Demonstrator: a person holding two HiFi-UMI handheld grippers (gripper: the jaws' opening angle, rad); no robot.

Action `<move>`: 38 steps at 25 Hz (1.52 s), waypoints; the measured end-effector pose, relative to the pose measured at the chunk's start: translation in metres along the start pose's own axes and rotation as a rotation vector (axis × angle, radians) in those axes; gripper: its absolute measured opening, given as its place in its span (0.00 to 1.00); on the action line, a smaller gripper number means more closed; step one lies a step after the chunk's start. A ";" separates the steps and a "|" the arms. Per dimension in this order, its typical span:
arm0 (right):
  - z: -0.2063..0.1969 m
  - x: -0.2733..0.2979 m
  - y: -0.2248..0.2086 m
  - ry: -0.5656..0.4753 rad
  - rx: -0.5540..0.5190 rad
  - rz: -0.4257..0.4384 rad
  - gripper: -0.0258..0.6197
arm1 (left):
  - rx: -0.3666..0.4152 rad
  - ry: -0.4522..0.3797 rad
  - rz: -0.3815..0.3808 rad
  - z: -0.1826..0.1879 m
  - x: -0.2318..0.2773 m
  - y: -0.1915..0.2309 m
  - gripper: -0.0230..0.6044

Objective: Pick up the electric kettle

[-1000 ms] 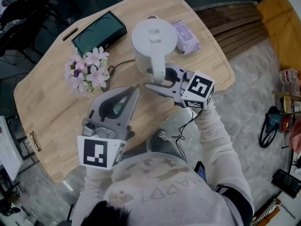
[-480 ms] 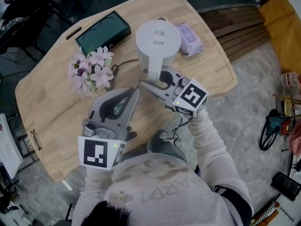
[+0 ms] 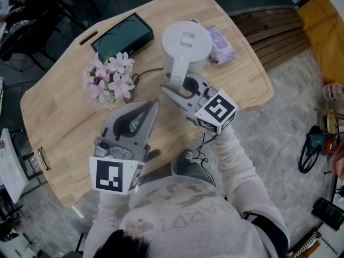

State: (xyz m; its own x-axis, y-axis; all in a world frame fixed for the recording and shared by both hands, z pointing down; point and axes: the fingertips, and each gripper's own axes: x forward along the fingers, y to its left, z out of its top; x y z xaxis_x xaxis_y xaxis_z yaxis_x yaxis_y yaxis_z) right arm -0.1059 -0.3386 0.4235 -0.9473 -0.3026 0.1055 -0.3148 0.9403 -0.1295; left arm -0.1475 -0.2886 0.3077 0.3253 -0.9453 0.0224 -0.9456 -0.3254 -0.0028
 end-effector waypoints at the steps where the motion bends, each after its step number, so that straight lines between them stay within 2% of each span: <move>1: 0.002 0.000 0.001 0.000 0.005 0.001 0.24 | 0.001 -0.001 0.002 0.000 -0.002 0.001 0.04; 6: 0.013 -0.008 0.013 -0.010 0.021 0.002 0.25 | 0.003 -0.015 0.004 0.004 -0.007 0.003 0.04; 11: 0.039 -0.027 0.036 -0.041 0.012 0.020 0.25 | 0.013 -0.040 -0.013 0.015 -0.011 -0.007 0.04; 18: 0.085 -0.069 0.075 -0.098 -0.059 0.008 0.26 | 0.019 -0.094 -0.051 0.035 -0.025 -0.038 0.04; 24: 0.115 -0.114 0.104 -0.160 -0.072 -0.034 0.26 | 0.026 -0.150 -0.074 0.056 -0.046 -0.068 0.04; 30: 0.126 -0.152 0.132 -0.202 -0.085 -0.072 0.26 | 0.034 -0.182 -0.090 0.067 -0.073 -0.100 0.04; 38: 0.126 -0.193 0.176 -0.204 -0.132 -0.081 0.26 | 0.041 -0.210 -0.101 0.074 -0.109 -0.138 0.04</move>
State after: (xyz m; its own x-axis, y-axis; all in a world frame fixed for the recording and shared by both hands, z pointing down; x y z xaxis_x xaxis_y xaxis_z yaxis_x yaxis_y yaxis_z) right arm 0.0136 -0.1340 0.2563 -0.9159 -0.3907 -0.0921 -0.3926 0.9197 0.0023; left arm -0.0511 -0.1423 0.2312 0.4168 -0.8902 -0.1840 -0.9085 -0.4147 -0.0516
